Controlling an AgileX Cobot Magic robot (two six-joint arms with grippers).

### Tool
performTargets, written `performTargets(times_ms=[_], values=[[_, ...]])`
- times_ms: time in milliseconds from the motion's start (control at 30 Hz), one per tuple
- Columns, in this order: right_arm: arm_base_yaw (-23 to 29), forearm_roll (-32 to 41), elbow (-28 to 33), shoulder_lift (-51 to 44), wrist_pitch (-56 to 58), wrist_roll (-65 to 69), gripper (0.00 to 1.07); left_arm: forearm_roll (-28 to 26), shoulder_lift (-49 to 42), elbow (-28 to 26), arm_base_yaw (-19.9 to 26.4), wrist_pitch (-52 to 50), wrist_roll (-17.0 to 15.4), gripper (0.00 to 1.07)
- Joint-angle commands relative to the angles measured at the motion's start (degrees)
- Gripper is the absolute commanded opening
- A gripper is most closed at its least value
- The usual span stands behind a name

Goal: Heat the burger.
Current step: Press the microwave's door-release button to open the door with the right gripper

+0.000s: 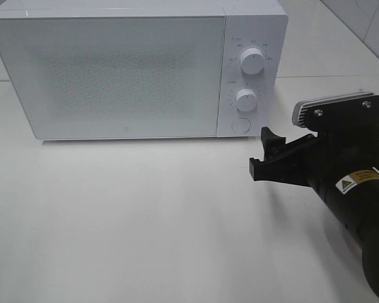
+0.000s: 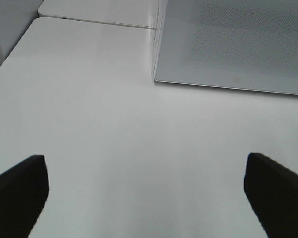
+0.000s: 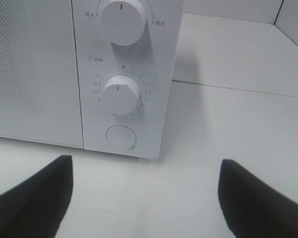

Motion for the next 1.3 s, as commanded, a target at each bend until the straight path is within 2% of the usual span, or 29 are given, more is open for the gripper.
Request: performTargets(times_ms=[33,467,667,767,933,1000,1233,1300], values=[[1.38,1.26,0.23,0.80,-2.64,-0.34,0.76,-0.34,-0.86,0.23,0.29,-0.11,-0.11,1.00],[2.29,3.15,0.23,2.06,-6.36,2.41,0.76,-0.34,-0.86,0.23,0.29,-0.11,-0.11,1.00],[2.29,3.15,0.23,2.06,-10.08,13.98,0.72,-0.34,-0.86,0.23,0.29,-0.11,-0.11,1.00],[2.29,3.09,0.23,2.06,-9.57,27.67,0.65,-0.34,-0.86,0.23,0.29,-0.11,-0.11,1.00],[2.29,3.09,0.23,2.06,-9.57,40.57,0.59,-0.34,-0.86,0.23,0.29,-0.11,-0.11,1.00],[2.29,3.09,0.23,2.06,-9.57,51.11,0.54,-0.34,-0.86,0.23,0.29,-0.11,-0.11,1.00],[2.29,3.09,0.23,2.06,-9.57,67.49,0.43,-0.34,-0.86,0.23,0.29,-0.11,-0.11,1.00],[2.29,3.09,0.23,2.06,-8.65,74.26,0.28,-0.34,-0.86,0.23,0.29,-0.11,-0.11,1.00]])
